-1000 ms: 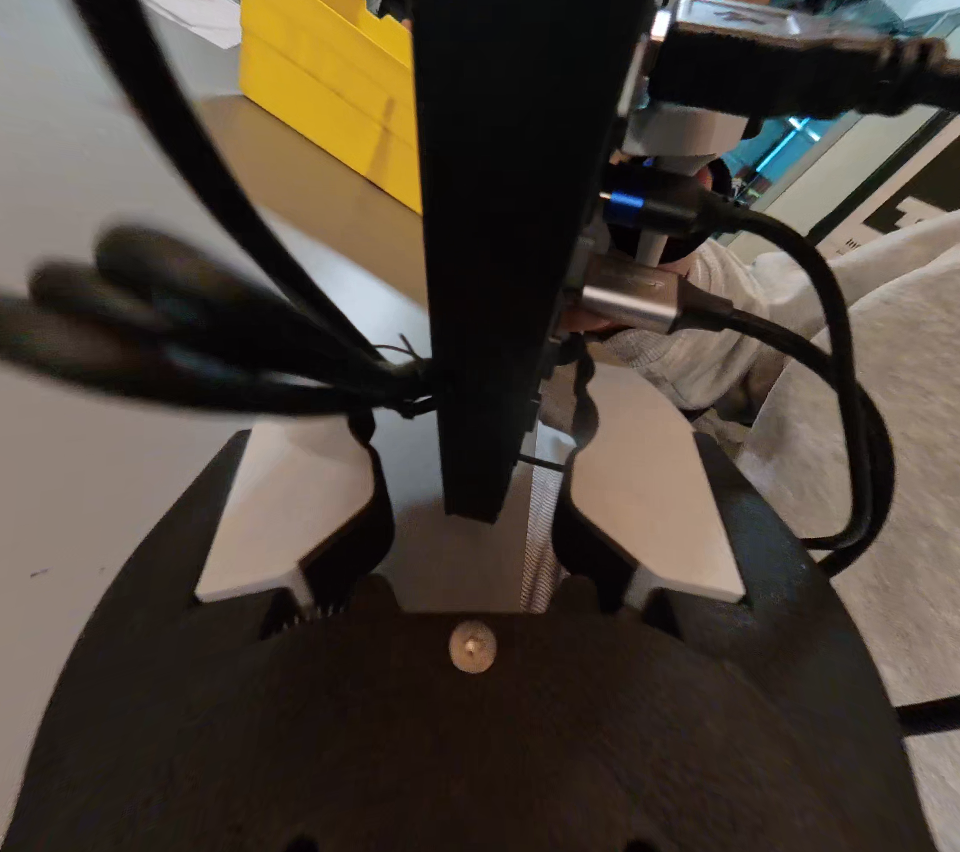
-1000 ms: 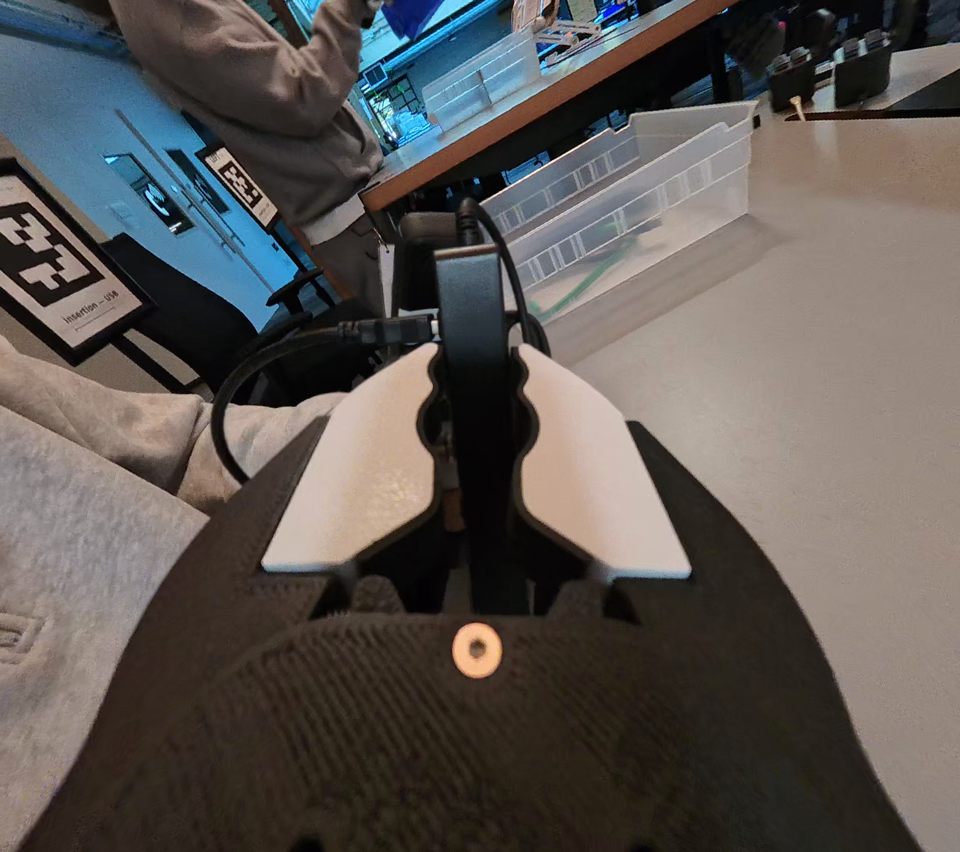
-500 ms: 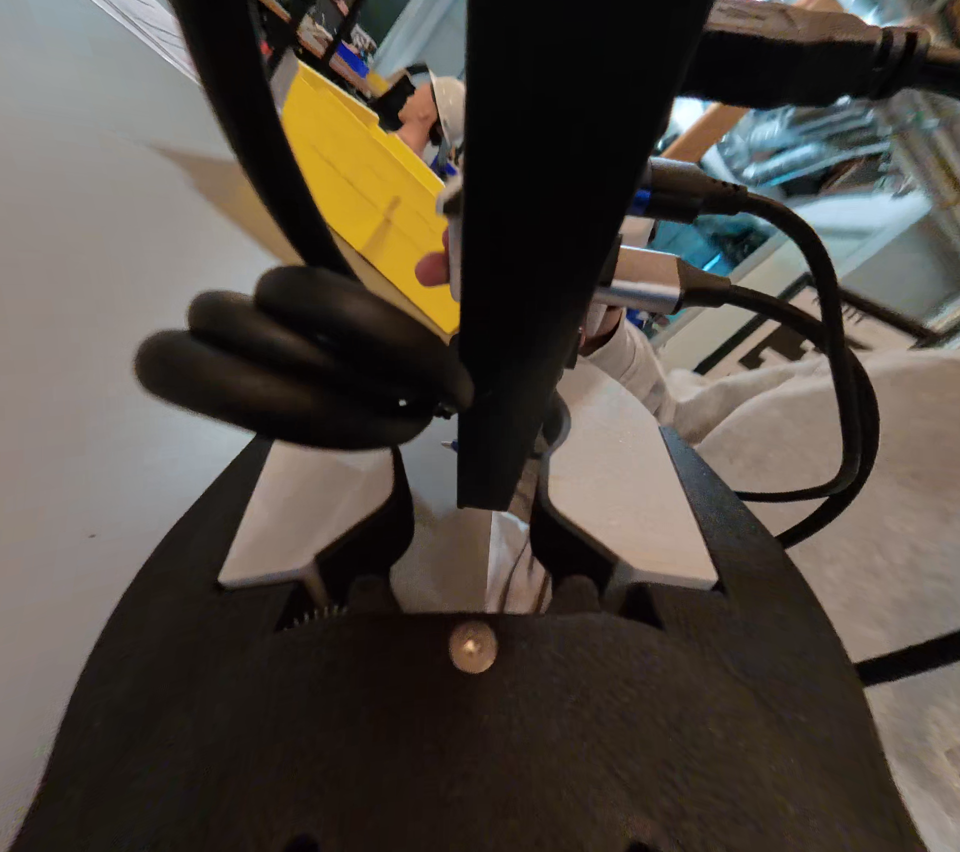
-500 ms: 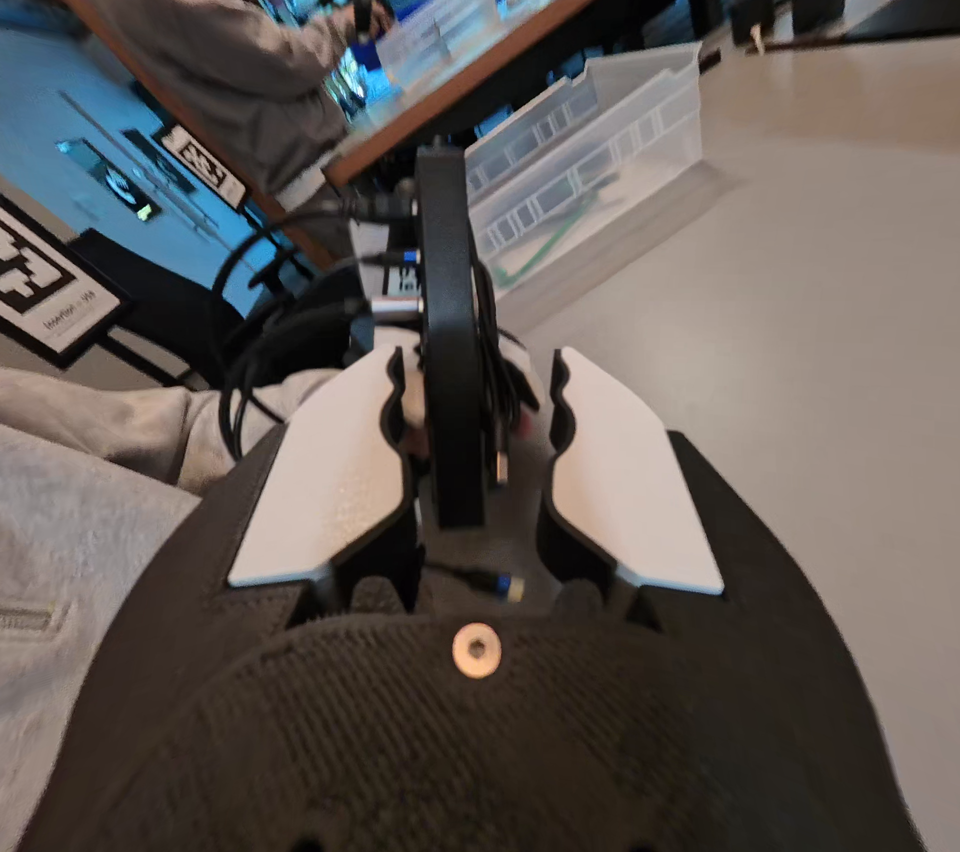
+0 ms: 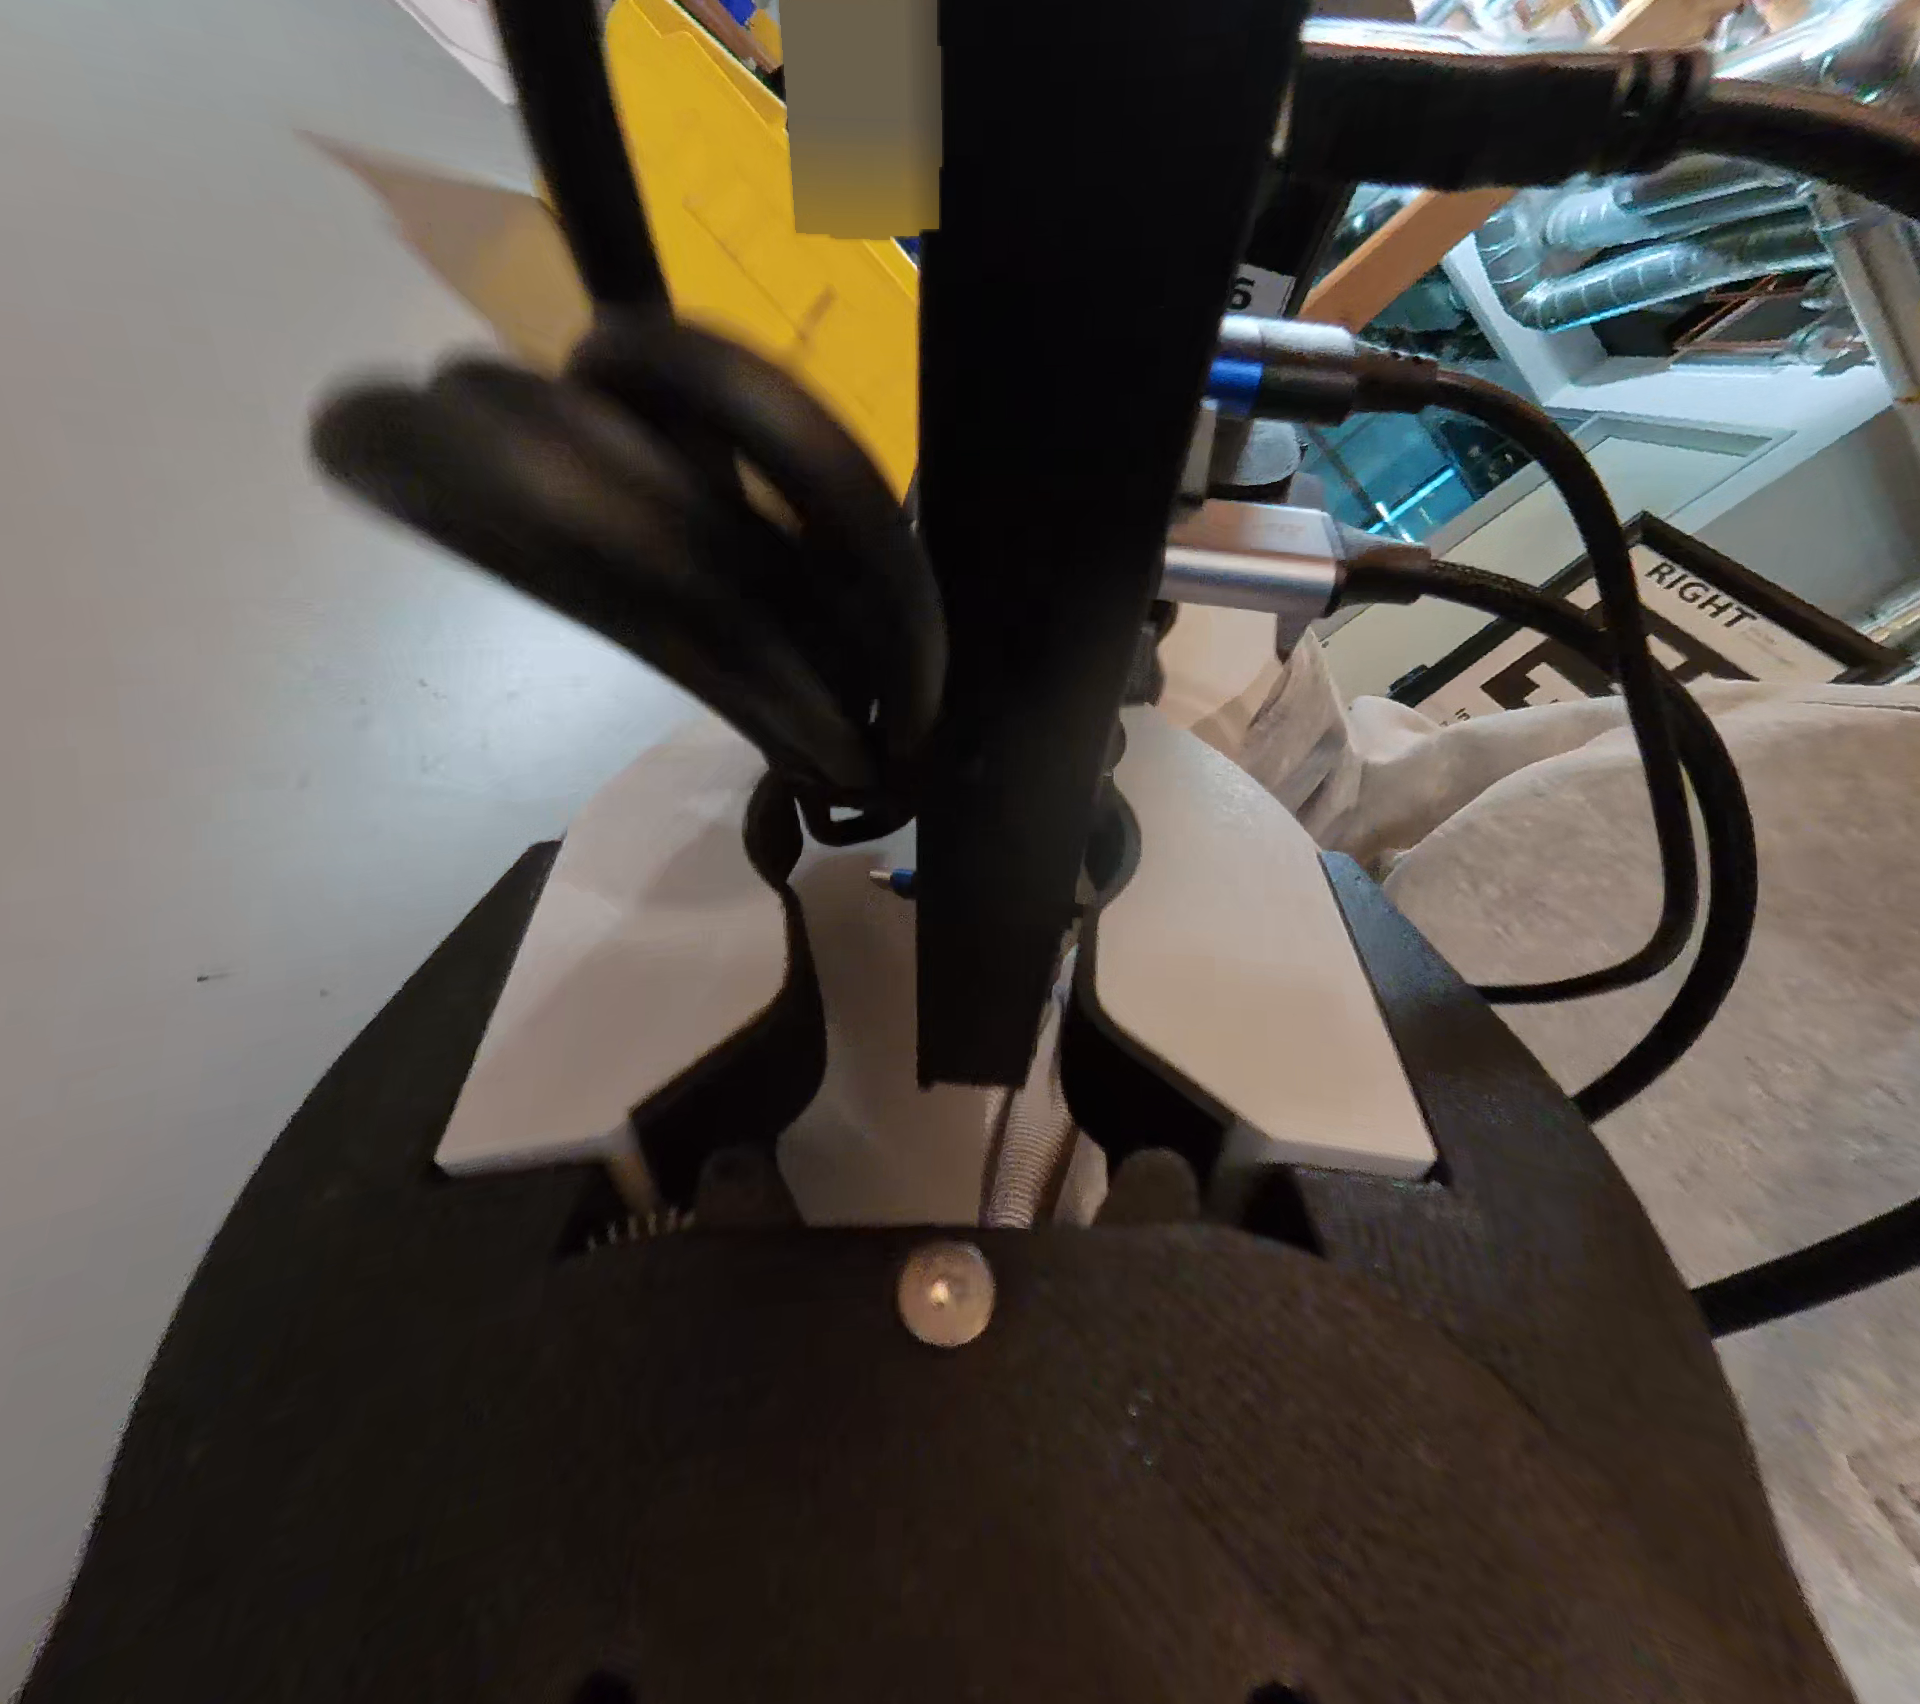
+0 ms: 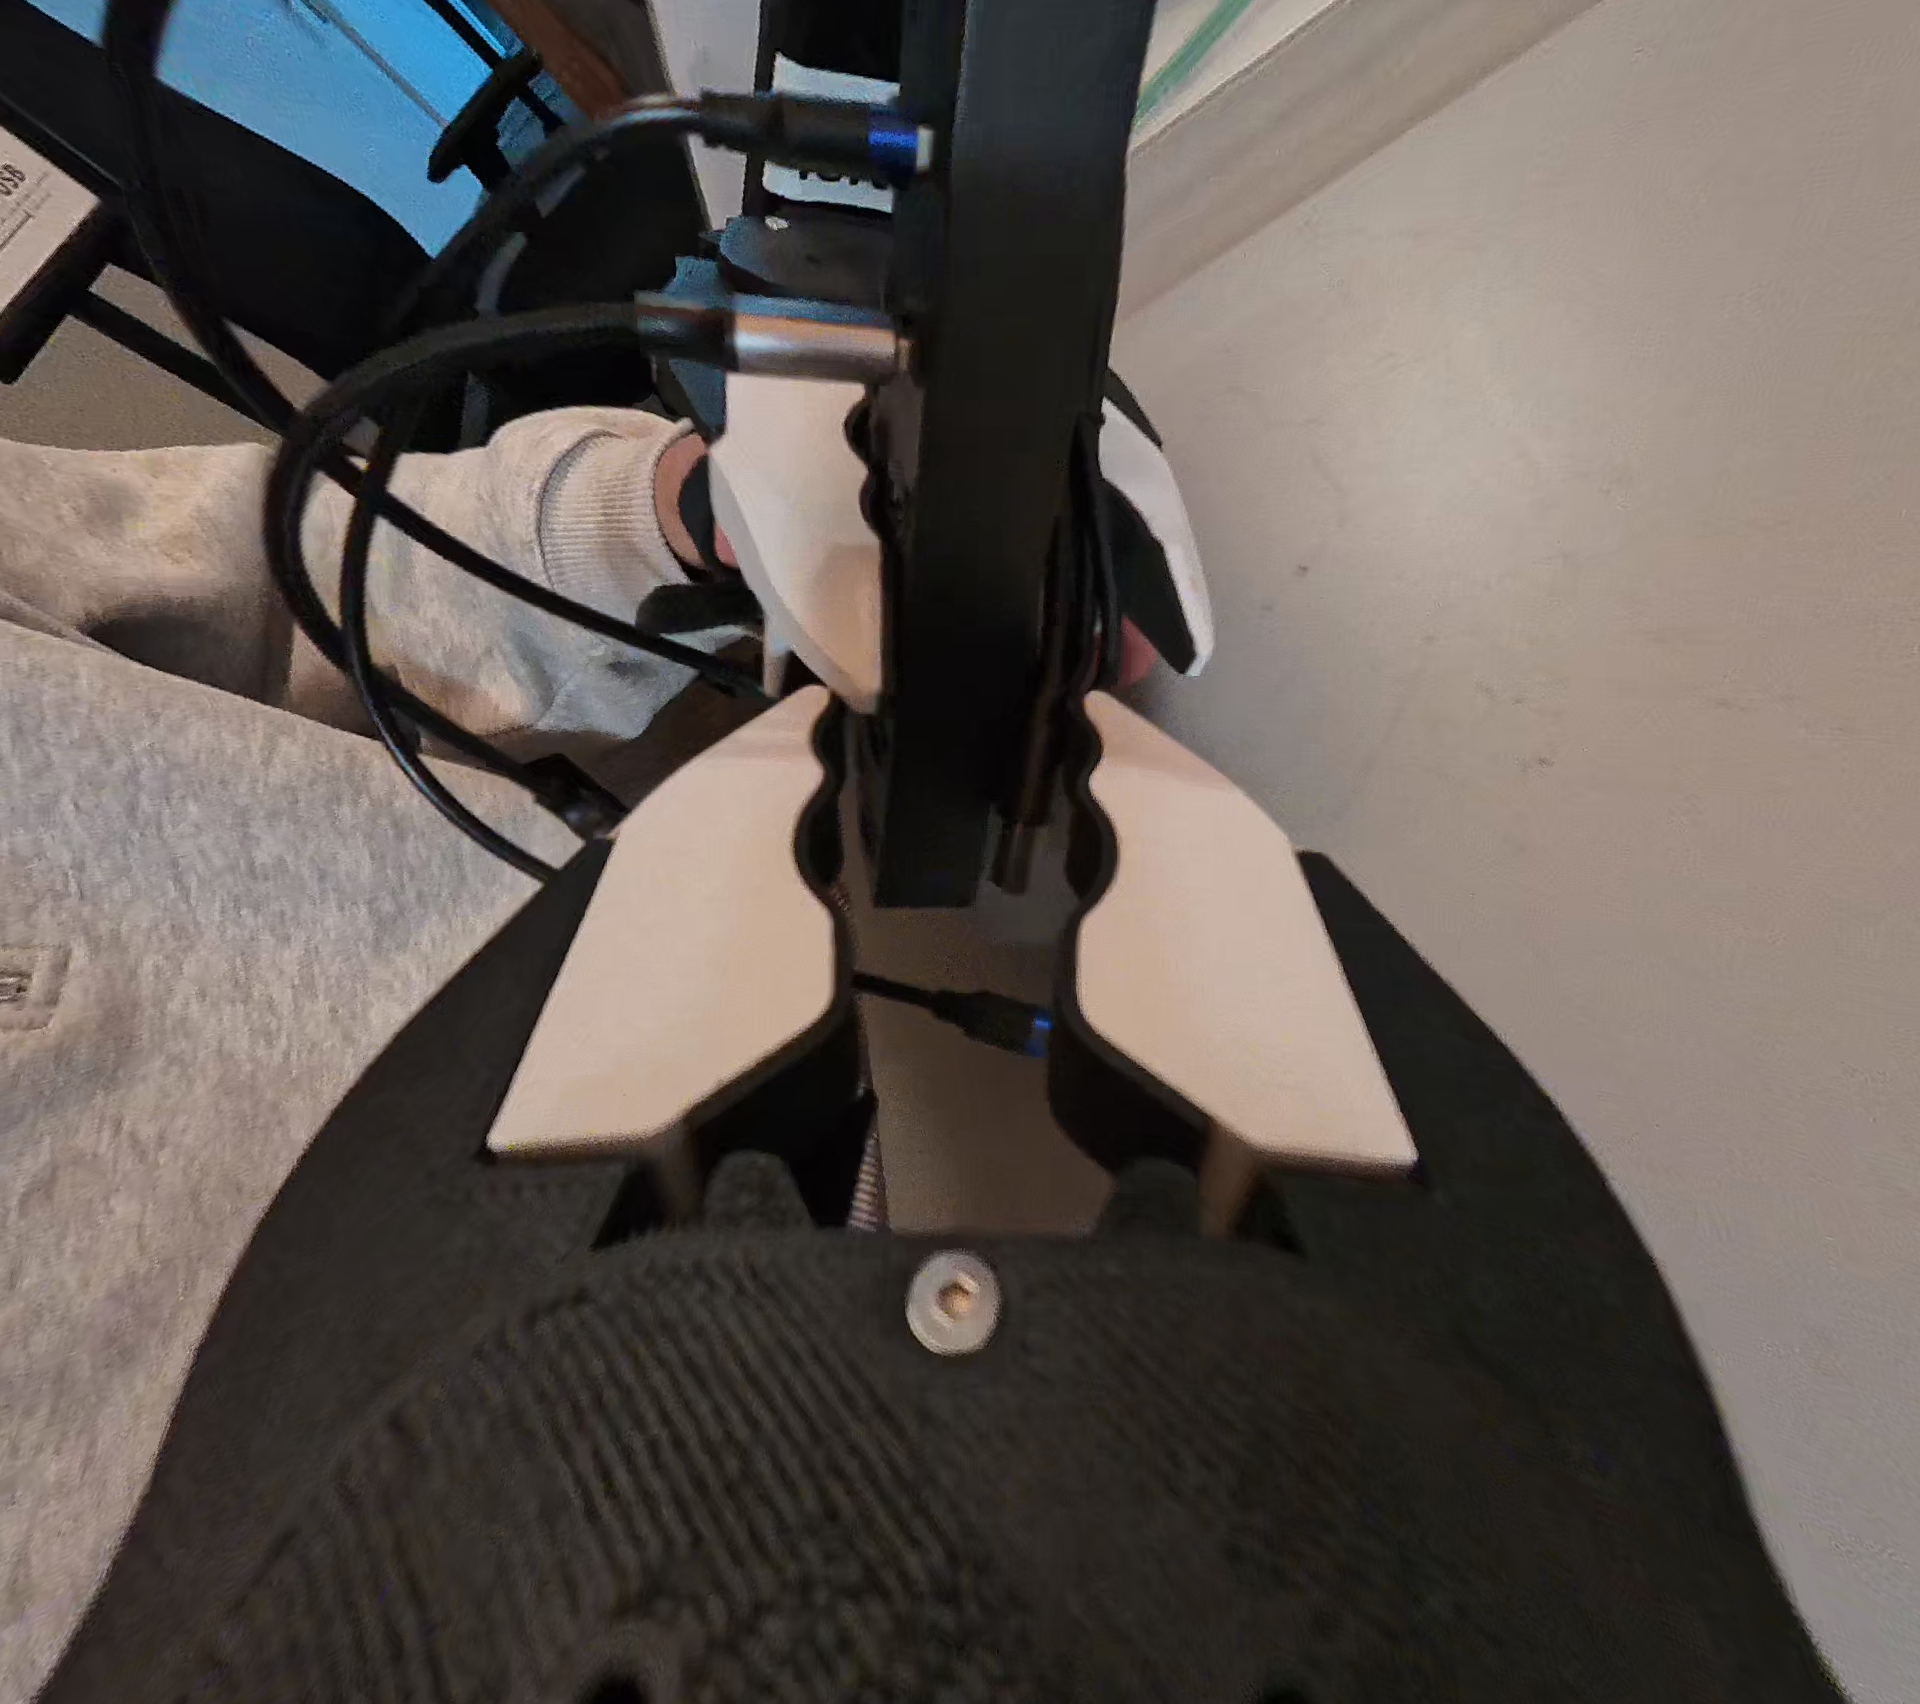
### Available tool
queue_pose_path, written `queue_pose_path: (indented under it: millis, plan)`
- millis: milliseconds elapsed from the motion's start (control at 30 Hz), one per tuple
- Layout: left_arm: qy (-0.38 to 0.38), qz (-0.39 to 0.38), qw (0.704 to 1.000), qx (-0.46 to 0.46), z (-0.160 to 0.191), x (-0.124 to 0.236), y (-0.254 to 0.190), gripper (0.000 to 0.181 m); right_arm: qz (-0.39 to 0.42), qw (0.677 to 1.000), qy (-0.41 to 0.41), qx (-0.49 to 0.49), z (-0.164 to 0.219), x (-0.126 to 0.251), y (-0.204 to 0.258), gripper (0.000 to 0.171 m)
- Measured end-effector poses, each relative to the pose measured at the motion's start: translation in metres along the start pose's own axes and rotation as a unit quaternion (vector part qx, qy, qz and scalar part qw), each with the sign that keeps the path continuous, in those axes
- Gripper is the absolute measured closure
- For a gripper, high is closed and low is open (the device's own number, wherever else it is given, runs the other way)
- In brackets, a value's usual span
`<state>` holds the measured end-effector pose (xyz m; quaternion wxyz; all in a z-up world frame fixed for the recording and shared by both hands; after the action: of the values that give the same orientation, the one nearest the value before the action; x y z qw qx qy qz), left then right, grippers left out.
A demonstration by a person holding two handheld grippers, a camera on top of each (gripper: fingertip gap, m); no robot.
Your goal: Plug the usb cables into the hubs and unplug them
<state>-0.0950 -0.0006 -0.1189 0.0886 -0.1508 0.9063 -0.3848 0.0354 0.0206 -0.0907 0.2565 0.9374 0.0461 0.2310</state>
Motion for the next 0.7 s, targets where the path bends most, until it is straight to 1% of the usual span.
queue_pose_path:
  millis: [33, 67, 200, 233, 267, 333, 400, 467, 533, 700]
  plan:
    - [-0.002, 0.009, 1.0, 0.005, 0.0, 0.0, -0.001, 0.128, 0.0, 1.0, 0.007, 0.003, 0.002, -0.002, 0.0, 0.135]
    - [0.0, 0.013, 1.0, 0.009, 0.001, -0.001, -0.001, 0.128, -0.003, 1.0, 0.013, 0.008, 0.003, -0.003, 0.001, 0.136]
    - [0.012, -0.005, 1.0, -0.004, 0.003, -0.003, 0.0, 0.129, 0.005, 1.0, 0.022, 0.008, 0.007, -0.01, 0.001, 0.134]
    - [0.006, -0.008, 1.0, -0.007, 0.002, -0.003, 0.0, 0.129, 0.005, 1.0, 0.014, 0.001, 0.006, -0.01, 0.001, 0.131]
    - [-0.002, -0.007, 1.0, -0.006, 0.001, -0.002, -0.001, 0.129, 0.011, 1.0, 0.0, -0.005, 0.003, -0.009, 0.0, 0.123]
    - [-0.029, 0.016, 0.999, 0.01, -0.003, -0.001, -0.004, 0.13, 0.019, 0.999, -0.022, -0.017, 0.0, -0.006, -0.004, 0.114]
    - [-0.049, 0.022, 0.999, 0.011, -0.005, 0.0, -0.006, 0.129, -0.006, 0.999, -0.038, -0.035, -0.001, -0.004, -0.004, 0.116]
    - [-0.044, 0.024, 0.999, 0.0, -0.004, -0.001, -0.008, 0.129, -0.039, 0.996, -0.054, -0.057, -0.002, -0.007, 0.0, 0.116]
    - [-0.038, 0.03, 0.999, 0.0, -0.003, -0.003, -0.009, 0.129, -0.033, 0.996, -0.053, -0.06, 0.002, -0.013, -0.002, 0.122]
    - [-0.043, 0.032, 0.999, 0.009, -0.003, -0.002, -0.007, 0.129, -0.033, 0.995, -0.067, -0.062, 0.003, -0.015, -0.003, 0.124]
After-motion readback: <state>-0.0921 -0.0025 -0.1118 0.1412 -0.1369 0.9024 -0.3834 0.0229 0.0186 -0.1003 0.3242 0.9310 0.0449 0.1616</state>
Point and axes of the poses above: each gripper's, where its closed fingertips meet, x back along the fingers, z out of its underside, y = z × x across the jaws, the point moved 8 cm from there along x, back along the fingers, and after that the axes turned 2 degrees about -y, right-handed, at the moved point
